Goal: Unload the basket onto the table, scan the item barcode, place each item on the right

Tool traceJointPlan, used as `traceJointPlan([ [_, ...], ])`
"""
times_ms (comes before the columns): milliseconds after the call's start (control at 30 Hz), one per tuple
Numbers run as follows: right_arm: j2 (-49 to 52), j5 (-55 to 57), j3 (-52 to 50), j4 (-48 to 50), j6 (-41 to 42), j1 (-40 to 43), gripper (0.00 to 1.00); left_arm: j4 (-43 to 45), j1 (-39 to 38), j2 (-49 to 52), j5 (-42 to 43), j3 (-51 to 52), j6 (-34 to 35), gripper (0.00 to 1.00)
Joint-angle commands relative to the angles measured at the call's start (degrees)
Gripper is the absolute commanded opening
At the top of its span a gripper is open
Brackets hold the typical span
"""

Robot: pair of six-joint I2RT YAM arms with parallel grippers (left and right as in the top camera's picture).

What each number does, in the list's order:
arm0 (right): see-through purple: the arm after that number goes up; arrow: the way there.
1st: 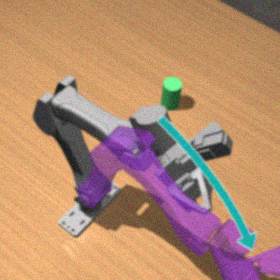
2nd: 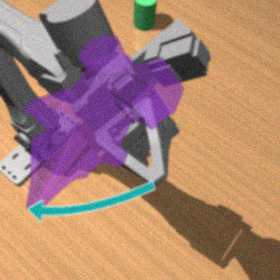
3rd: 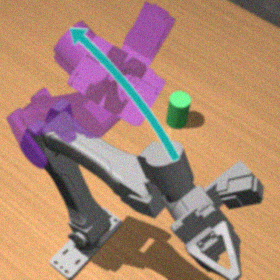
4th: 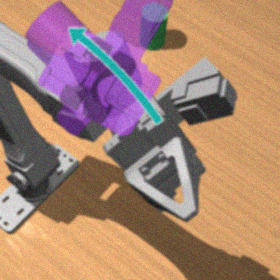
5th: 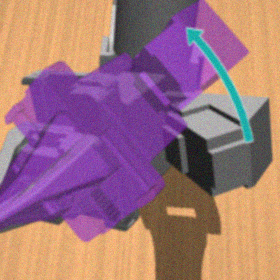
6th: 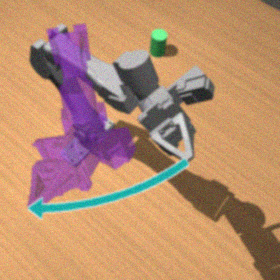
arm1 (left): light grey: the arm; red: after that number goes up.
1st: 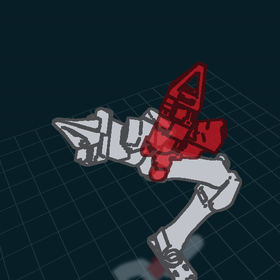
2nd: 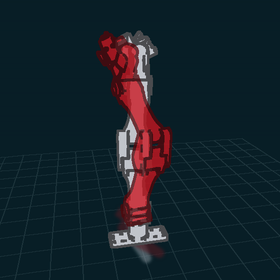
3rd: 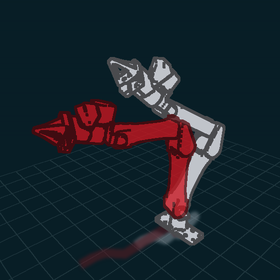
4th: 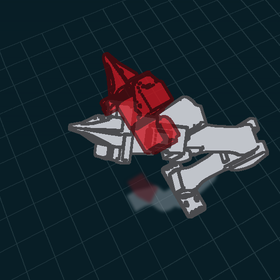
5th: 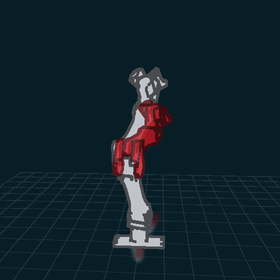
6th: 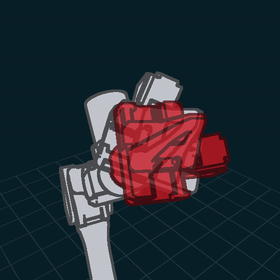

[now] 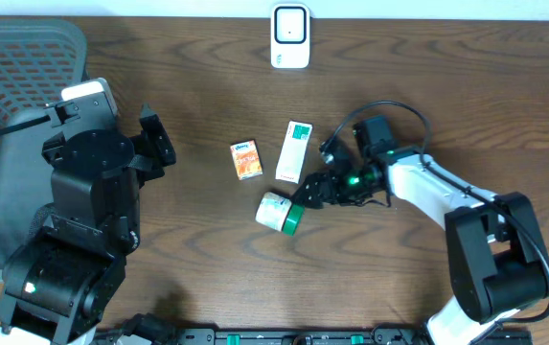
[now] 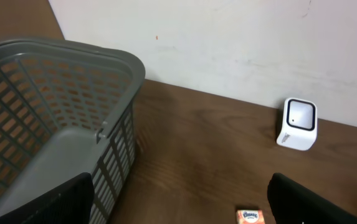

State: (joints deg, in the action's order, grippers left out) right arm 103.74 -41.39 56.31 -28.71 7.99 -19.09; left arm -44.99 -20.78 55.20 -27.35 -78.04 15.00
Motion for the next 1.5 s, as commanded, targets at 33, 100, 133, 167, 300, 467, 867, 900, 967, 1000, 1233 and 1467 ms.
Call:
traceJointPlan([
  [33,-4.7,14.1,4.5,-2.2,-6.1,-3.6,0.99,0.0,0.1,-0.2,-0.5,0.6,0.3,0.89],
  [100,-6.2,20.1,6.4,-5.5,-8.0,-5.3,0.99,0.0,0.1,-0.2,-0.6,0.6,0.3,0.89],
  [133,-7.2,23.8,7.6,-7.7,-9.3,-6.5,0.99,0.0,0.1,-0.2,-0.6,0.6,0.3,0.89],
  [167,-8.1,26.5,8.6,-9.4,-10.7,-7.5,0.99,0.0,0.1,-0.2,-0.5,0.6,0.3,0.89],
  [300,-11.6,29.3,10.7,-12.7,-17.6,-12.6,0.99,0.0,0.1,-0.2,-0.6,0.6,0.3,0.89],
  [467,-10.4,30.9,10.8,-12.9,-22.0,-18.0,0.99,0.0,0.1,-0.2,-0.5,0.6,0.3,0.89],
  [867,0.1,36.3,10.8,-12.7,-25.4,-26.1,0.99,0.0,0.1,-0.2,-0.6,0.6,0.3,0.89],
  [900,0.2,37.0,10.8,-12.5,-25.4,-27.0,0.99,0.0,0.1,-0.2,-0.5,0.6,0.3,0.89],
  [967,0.6,39.3,10.8,-12.1,-25.4,-28.5,0.99,0.0,0.1,-0.2,-0.5,0.6,0.3,0.89],
  [1000,0.8,40.1,10.8,-11.6,-25.4,-29.0,0.99,0.0,0.1,-0.2,-0.6,0.6,0.3,0.89],
  [1233,1.3,41.1,10.8,-9.3,-25.4,-28.3,0.93,0.0,0.1,-0.2,-0.5,0.6,0.3,0.89],
  [1467,2.8,41.1,10.8,-6.7,-19.9,-26.1,0.93,0.0,0.1,-0.2,-0.6,0.6,0.3,0.89],
])
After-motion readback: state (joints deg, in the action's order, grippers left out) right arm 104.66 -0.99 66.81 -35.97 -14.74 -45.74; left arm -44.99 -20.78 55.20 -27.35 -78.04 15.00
